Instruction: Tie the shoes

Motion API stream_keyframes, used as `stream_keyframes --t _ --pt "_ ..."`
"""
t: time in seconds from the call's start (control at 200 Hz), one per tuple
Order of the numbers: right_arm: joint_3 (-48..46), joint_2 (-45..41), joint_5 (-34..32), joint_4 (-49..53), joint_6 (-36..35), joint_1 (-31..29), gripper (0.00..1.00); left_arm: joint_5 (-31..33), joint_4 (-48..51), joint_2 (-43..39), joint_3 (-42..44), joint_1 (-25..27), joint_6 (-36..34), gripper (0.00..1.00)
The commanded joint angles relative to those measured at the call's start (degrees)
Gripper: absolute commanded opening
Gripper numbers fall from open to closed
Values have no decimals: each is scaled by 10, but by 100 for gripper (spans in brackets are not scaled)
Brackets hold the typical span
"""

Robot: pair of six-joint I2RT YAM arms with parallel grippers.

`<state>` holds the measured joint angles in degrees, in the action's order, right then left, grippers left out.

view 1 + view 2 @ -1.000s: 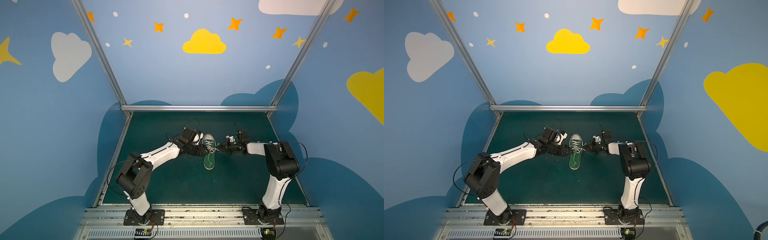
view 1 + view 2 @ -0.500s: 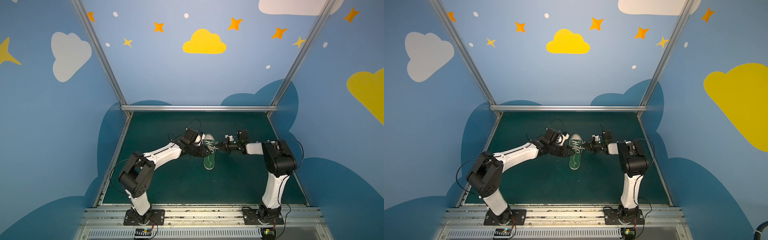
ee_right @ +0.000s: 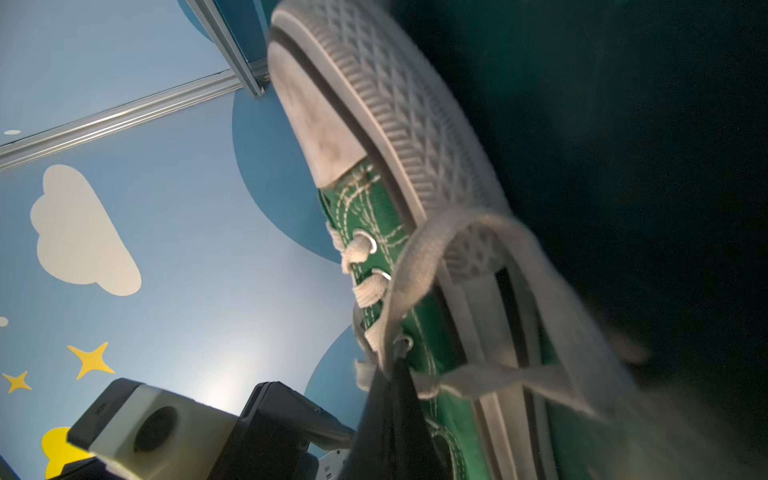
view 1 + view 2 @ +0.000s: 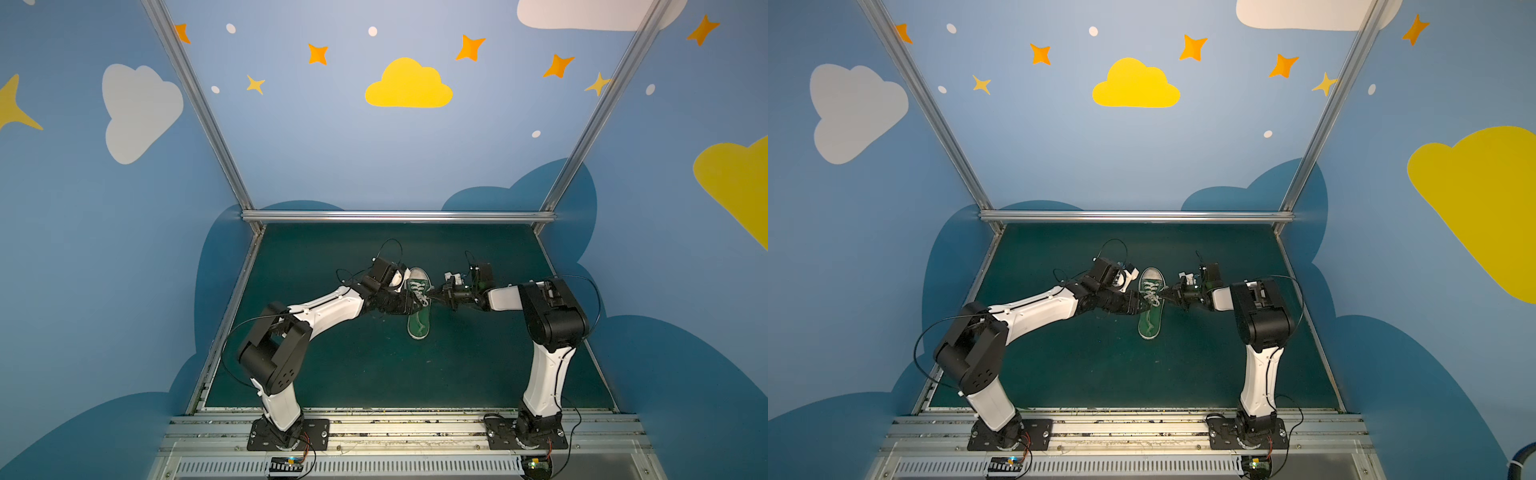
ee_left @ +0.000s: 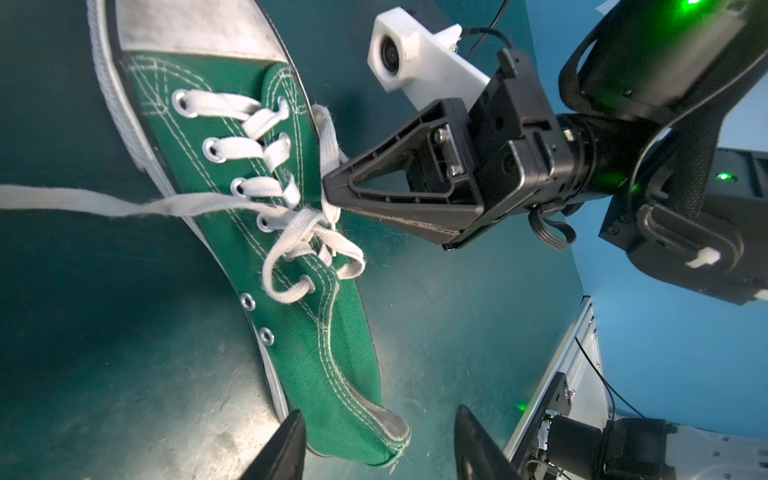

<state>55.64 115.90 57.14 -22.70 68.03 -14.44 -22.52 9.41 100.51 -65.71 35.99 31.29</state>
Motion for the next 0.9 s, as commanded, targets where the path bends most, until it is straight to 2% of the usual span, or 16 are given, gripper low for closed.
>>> stream_keyframes --t 0.0,0.205,0.421,0.891 --pt "-15 -7 13 -13 4 -2 0 -9 -13 4 10 3 3 56" --pt "-34 -15 8 -23 6 2 0 -8 -19 5 13 7 6 56" --pt "-54 -3 19 -110 62 8 0 -8 -19 8 14 10 7 56" --pt "-60 16 36 -184 106 12 0 -9 -21 12 12 10 8 56"
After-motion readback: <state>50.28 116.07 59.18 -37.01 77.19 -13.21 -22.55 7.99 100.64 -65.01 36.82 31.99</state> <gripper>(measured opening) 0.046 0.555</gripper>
